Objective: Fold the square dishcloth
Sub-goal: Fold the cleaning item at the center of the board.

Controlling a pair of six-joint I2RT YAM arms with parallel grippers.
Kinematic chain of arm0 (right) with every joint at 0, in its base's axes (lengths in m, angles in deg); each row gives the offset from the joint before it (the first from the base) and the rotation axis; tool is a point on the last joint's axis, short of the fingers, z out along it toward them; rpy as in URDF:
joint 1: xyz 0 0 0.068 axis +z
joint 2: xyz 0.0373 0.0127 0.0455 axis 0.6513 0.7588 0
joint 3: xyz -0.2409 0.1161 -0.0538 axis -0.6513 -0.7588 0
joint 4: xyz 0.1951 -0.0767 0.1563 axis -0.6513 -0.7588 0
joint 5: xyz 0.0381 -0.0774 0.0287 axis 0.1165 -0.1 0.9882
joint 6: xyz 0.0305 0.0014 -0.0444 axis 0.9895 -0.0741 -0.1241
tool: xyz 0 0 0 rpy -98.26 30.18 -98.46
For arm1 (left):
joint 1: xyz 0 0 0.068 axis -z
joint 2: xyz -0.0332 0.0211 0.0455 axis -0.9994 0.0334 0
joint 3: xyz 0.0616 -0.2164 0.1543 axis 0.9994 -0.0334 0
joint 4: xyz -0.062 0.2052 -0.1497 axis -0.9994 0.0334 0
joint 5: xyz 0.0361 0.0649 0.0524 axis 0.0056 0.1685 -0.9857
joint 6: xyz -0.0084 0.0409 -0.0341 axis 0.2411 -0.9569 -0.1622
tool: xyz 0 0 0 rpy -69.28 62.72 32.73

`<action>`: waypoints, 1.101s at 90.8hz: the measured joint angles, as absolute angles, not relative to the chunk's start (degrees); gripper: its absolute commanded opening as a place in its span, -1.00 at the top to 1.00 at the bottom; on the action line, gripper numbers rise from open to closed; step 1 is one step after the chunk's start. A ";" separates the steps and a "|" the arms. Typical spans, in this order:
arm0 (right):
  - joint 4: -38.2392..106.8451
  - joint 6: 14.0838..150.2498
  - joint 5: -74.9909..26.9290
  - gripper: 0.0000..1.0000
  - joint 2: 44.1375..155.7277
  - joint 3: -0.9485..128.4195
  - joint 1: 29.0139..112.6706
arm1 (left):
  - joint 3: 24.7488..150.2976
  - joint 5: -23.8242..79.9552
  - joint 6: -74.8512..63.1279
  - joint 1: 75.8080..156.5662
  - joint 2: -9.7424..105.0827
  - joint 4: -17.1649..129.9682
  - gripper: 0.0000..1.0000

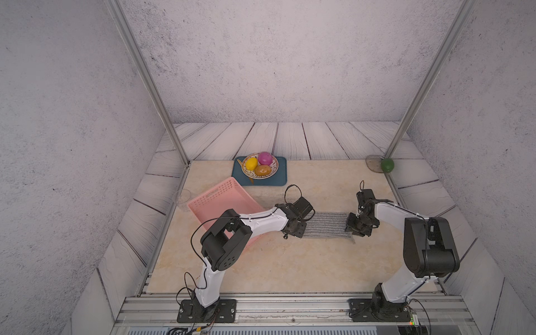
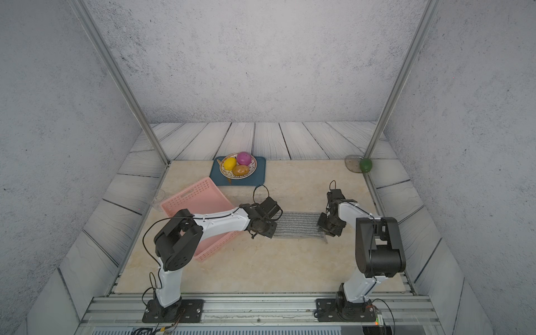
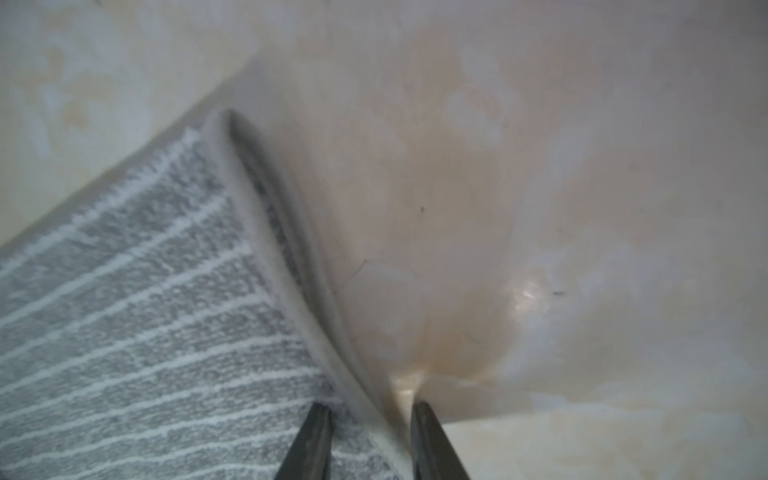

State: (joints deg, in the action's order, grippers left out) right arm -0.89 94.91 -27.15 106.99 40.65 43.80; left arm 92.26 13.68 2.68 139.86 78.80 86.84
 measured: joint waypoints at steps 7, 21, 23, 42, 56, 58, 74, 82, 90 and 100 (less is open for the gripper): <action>-0.17 95.02 -26.34 0.51 106.99 40.52 43.82 | 91.56 13.75 2.87 139.86 78.87 86.87 0.00; 0.53 95.00 -24.96 0.78 107.23 40.43 43.82 | 91.06 14.08 3.14 139.86 78.87 86.45 0.04; 0.58 94.87 -24.78 0.83 107.34 40.46 43.82 | 91.04 14.12 3.22 139.86 78.87 86.41 0.05; -0.78 94.63 -24.48 1.00 107.93 41.94 43.82 | 90.49 14.97 3.81 139.86 78.78 85.58 0.08; -3.25 94.06 -26.88 1.00 107.86 44.43 43.82 | 89.36 16.35 4.45 139.86 77.43 84.81 0.08; -3.62 93.88 -27.28 1.00 107.84 44.72 43.82 | 89.16 16.50 4.60 139.86 77.12 84.81 0.08; -7.20 92.53 -31.32 1.00 106.83 46.53 43.84 | 88.13 16.72 6.37 139.86 73.17 84.22 0.06; -8.62 91.90 -32.76 1.00 105.98 47.10 43.84 | 88.13 16.70 7.31 139.86 71.46 83.26 -0.04; -9.96 91.46 -34.03 1.00 104.85 47.54 43.84 | 88.20 16.72 8.27 139.62 71.11 82.28 -0.07; -11.03 91.00 -35.32 1.00 103.34 47.71 43.97 | 88.22 17.73 9.65 139.05 71.98 81.42 -0.04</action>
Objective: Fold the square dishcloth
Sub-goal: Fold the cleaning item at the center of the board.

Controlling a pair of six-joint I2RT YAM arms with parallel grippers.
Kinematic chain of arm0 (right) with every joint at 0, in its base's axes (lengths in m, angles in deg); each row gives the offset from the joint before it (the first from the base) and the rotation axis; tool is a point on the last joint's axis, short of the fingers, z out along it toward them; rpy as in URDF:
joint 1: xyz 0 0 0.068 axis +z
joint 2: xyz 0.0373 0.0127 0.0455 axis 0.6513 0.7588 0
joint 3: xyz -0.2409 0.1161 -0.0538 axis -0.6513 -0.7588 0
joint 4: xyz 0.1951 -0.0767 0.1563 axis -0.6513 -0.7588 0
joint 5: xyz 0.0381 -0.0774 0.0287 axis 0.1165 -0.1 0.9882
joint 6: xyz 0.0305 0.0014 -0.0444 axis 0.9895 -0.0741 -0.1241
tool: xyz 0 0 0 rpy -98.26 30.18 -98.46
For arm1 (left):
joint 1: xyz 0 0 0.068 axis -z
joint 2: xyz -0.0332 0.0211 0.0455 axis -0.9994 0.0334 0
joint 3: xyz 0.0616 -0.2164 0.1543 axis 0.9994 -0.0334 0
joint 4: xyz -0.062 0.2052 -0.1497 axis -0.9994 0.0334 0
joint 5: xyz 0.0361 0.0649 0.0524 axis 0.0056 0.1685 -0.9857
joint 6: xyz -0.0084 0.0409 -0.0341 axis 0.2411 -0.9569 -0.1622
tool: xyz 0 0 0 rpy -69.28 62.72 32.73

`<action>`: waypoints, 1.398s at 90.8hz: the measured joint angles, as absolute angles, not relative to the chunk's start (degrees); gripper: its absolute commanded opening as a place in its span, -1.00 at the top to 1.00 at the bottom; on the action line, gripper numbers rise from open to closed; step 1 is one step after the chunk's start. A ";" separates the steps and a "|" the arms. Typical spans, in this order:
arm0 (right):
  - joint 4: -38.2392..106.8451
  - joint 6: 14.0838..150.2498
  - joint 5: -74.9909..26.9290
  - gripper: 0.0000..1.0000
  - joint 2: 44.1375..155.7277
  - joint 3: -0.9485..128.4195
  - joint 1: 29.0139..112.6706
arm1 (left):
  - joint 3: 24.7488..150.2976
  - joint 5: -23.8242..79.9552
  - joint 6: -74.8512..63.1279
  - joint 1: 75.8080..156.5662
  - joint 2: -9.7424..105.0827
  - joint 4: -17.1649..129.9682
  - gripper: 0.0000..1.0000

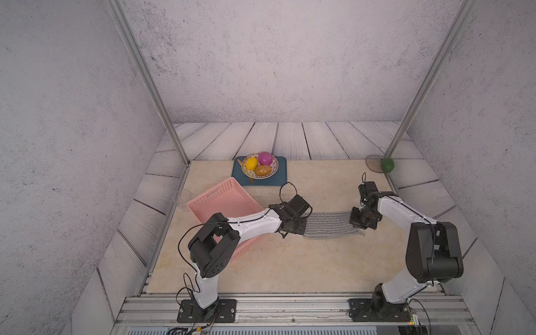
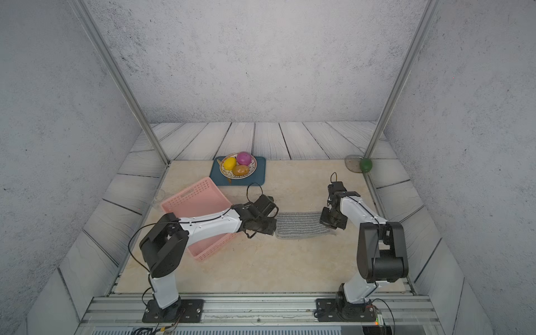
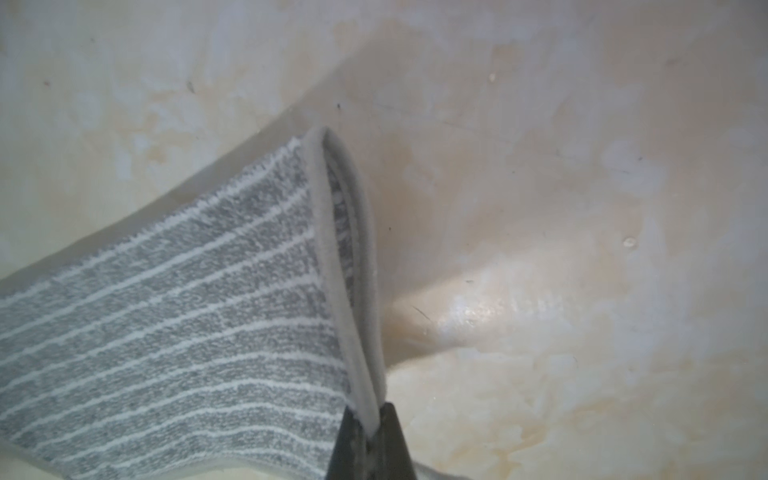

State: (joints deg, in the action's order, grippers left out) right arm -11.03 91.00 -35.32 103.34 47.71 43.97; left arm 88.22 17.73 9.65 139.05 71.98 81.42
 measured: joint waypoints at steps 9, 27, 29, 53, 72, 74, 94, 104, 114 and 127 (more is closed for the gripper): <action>-12.23 90.63 -36.48 1.00 102.18 47.73 44.28 | 88.22 20.04 11.51 137.85 73.76 79.48 0.03; -14.00 90.10 -39.21 1.00 100.37 47.93 45.48 | 89.25 23.58 13.58 136.36 77.45 77.40 0.04; -14.09 90.06 -39.49 1.00 100.26 47.97 45.66 | 89.53 23.91 13.67 136.36 77.82 77.25 0.05; -15.40 89.91 -42.14 1.00 100.15 48.67 47.40 | 91.72 27.21 14.70 136.47 80.14 76.37 0.17; -16.30 89.71 -43.01 1.00 100.15 49.46 49.24 | 92.02 28.57 15.88 136.47 81.84 75.76 0.49; -16.38 89.69 -43.19 1.00 100.15 49.64 49.55 | 92.02 28.66 15.83 136.47 81.84 75.68 0.51; -17.61 89.71 -44.30 1.00 100.15 51.78 53.44 | 91.52 29.84 17.34 136.47 82.37 73.77 0.74; -18.35 89.88 -45.05 1.00 100.17 53.00 55.99 | 90.95 30.56 18.13 136.47 82.41 72.66 0.81; -18.72 90.32 -45.18 1.00 100.67 54.25 58.86 | 90.25 30.97 18.98 136.47 82.41 71.06 0.88; -18.39 91.15 -44.22 1.00 102.46 55.60 62.16 | 88.83 31.61 19.94 136.47 82.21 68.20 0.99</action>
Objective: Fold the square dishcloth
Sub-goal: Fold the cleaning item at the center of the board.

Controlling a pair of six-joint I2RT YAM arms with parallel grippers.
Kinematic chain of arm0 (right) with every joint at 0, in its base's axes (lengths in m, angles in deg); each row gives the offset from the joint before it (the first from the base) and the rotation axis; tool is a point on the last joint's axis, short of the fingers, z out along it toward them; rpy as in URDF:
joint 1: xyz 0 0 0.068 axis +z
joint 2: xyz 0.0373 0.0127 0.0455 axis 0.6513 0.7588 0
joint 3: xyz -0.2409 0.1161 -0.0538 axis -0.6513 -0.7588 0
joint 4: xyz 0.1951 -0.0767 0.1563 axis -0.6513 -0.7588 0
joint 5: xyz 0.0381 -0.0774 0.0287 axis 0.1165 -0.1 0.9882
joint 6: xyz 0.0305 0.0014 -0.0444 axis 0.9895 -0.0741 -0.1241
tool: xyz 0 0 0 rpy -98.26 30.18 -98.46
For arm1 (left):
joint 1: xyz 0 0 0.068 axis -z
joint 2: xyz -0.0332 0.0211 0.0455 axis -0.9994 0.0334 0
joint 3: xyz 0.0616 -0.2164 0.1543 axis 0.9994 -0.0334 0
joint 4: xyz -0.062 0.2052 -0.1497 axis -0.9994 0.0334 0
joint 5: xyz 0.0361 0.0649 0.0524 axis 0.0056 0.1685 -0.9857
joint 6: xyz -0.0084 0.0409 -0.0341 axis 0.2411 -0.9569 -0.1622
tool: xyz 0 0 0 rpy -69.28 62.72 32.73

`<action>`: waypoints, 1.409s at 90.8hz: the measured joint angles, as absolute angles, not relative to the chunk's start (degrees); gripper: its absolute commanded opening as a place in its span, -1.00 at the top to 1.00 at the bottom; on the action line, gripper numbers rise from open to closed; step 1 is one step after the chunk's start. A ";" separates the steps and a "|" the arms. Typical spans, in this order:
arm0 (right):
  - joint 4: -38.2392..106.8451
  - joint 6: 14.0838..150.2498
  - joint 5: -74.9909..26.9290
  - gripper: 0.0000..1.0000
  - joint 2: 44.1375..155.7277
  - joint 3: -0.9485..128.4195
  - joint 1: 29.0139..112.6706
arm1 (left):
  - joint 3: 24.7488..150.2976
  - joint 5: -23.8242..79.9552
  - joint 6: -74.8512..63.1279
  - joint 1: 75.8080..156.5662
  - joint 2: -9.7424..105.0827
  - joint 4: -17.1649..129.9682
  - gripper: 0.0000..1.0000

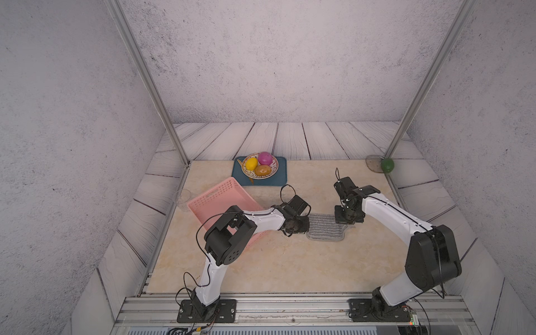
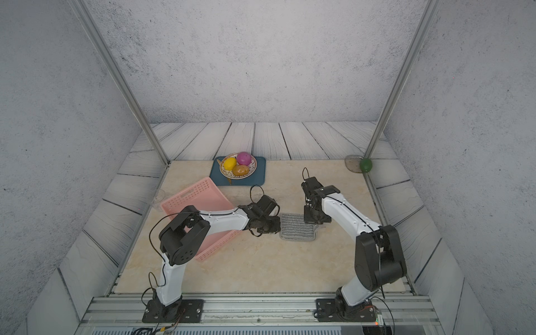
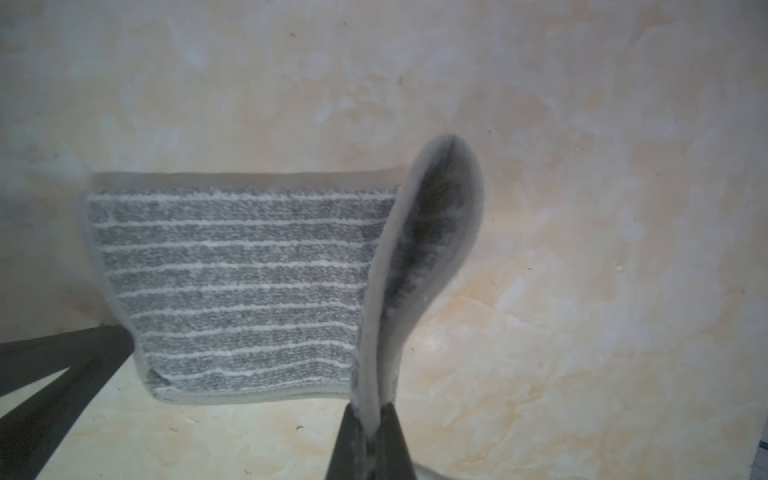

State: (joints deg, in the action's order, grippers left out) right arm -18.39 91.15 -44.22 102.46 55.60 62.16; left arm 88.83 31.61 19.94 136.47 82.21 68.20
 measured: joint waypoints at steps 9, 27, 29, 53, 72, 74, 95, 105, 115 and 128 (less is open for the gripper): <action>-17.52 91.66 -41.90 1.00 103.97 55.97 63.51 | 87.72 31.85 20.91 136.47 81.91 66.34 1.00; -14.90 92.84 -36.33 1.00 105.87 55.97 64.13 | 85.66 32.35 22.46 136.47 81.43 62.80 1.00; -14.53 92.92 -35.76 1.00 106.03 55.97 64.17 | 85.46 32.37 22.57 136.47 81.36 62.50 1.00; -9.61 94.80 -27.28 1.00 108.39 55.95 64.21 | 83.43 32.85 23.90 136.47 80.77 59.52 1.00; -6.99 95.87 -23.47 1.00 109.35 55.84 64.21 | 82.36 33.07 24.03 136.47 80.20 58.71 1.00; -6.68 95.98 -23.12 1.00 109.46 55.84 64.21 | 82.30 33.07 24.14 136.47 80.18 58.67 1.00; -5.24 96.49 -20.98 1.00 111.56 55.52 64.21 | 81.95 33.07 24.62 136.47 80.07 58.17 1.00; -5.13 96.62 -20.87 1.00 111.95 55.17 64.26 | 81.79 33.05 24.75 136.47 79.98 58.10 1.00; -5.00 96.73 -20.61 1.00 111.95 55.10 64.34 | 81.75 33.05 24.77 136.47 79.92 58.06 1.00; -4.91 96.75 -20.22 1.00 111.95 55.10 64.67 | 81.73 33.05 24.80 136.47 79.92 58.04 1.00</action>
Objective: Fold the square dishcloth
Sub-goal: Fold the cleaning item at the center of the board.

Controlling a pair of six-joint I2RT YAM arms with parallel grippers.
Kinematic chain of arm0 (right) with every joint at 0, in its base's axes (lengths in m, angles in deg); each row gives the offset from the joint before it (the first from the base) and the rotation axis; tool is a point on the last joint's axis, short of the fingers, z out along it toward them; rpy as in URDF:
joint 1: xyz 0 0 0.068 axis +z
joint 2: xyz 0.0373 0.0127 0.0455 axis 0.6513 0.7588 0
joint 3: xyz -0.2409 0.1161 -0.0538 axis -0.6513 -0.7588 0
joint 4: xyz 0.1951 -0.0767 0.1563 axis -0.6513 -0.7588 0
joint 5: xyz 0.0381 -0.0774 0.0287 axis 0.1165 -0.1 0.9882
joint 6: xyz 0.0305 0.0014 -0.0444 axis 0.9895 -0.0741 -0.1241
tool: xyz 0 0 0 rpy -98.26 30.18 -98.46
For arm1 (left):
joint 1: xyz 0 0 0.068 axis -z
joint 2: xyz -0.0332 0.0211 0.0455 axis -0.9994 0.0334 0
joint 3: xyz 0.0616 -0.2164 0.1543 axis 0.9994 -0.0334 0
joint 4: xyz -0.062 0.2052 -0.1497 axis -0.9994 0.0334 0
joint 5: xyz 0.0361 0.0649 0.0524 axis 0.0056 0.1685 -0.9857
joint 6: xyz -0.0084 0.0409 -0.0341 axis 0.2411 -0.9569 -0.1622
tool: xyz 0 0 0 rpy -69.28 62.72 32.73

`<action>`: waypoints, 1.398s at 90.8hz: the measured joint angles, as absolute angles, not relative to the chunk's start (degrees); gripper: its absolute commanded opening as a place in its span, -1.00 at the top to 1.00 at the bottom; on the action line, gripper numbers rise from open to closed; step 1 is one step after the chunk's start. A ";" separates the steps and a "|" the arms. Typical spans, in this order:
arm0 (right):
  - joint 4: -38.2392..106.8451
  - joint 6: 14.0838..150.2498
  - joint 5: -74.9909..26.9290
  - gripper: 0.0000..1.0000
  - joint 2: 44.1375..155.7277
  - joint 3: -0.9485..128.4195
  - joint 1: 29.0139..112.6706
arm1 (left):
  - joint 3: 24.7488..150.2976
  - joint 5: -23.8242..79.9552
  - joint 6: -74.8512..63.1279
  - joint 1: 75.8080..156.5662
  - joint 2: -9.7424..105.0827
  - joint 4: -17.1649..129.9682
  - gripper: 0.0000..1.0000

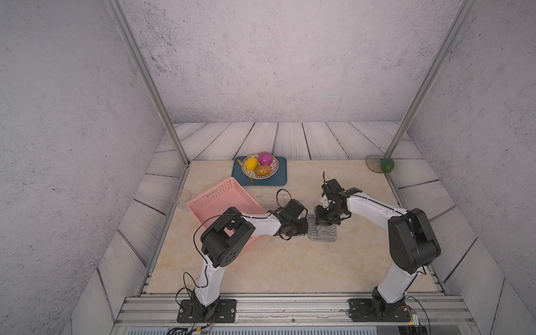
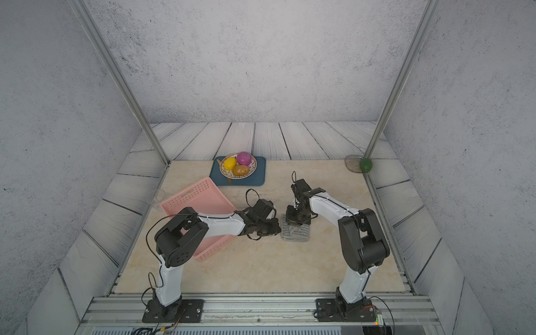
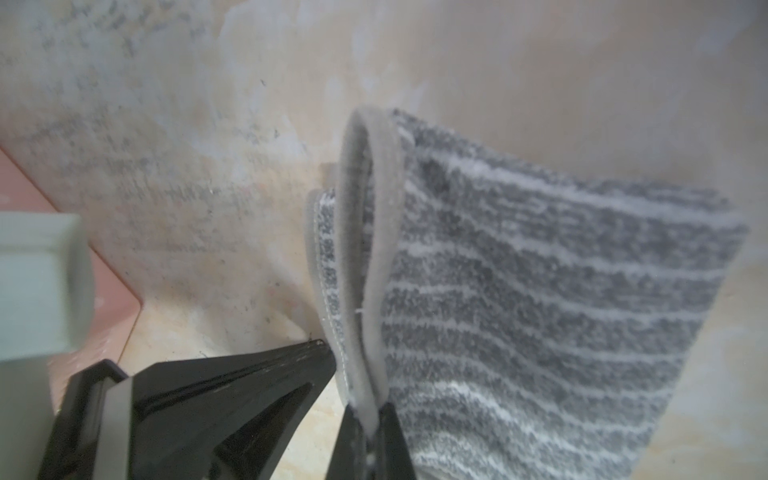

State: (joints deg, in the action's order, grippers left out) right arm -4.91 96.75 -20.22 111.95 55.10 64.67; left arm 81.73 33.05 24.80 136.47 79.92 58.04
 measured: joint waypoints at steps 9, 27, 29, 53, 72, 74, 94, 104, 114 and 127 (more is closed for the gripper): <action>-4.89 96.73 -20.02 1.00 111.95 55.10 65.02 | 81.71 33.05 24.80 136.49 79.90 58.04 1.00; -4.91 96.73 -19.98 1.00 112.23 55.10 65.83 | 81.68 33.05 24.80 136.49 79.90 58.01 1.00; -4.93 96.73 -19.98 1.00 112.36 55.10 65.90 | 81.68 33.05 24.80 136.49 79.90 57.99 1.00; -4.97 96.73 -20.00 1.00 113.65 55.12 66.60 | 81.66 33.05 24.80 136.53 79.90 57.95 1.00; -4.97 96.70 -20.00 1.00 114.33 55.45 66.94 | 81.66 33.03 24.80 136.53 79.90 57.97 1.00; -4.97 96.70 -20.00 1.00 114.46 55.45 66.99 | 81.66 33.03 24.80 136.53 79.90 57.95 1.00; -5.08 96.70 -19.98 1.00 116.15 56.04 67.38 | 81.66 33.03 24.82 136.53 79.90 57.95 1.00; -5.21 96.70 -19.98 1.00 116.34 56.08 67.56 | 81.66 33.03 24.82 136.53 79.90 57.95 1.00; -5.39 96.68 -19.98 0.91 116.34 56.11 67.73 | 81.66 33.03 24.82 136.53 79.90 57.95 1.00; -6.05 96.38 -19.89 0.78 116.32 56.19 67.93 | 81.66 33.03 24.84 136.56 79.90 57.97 1.00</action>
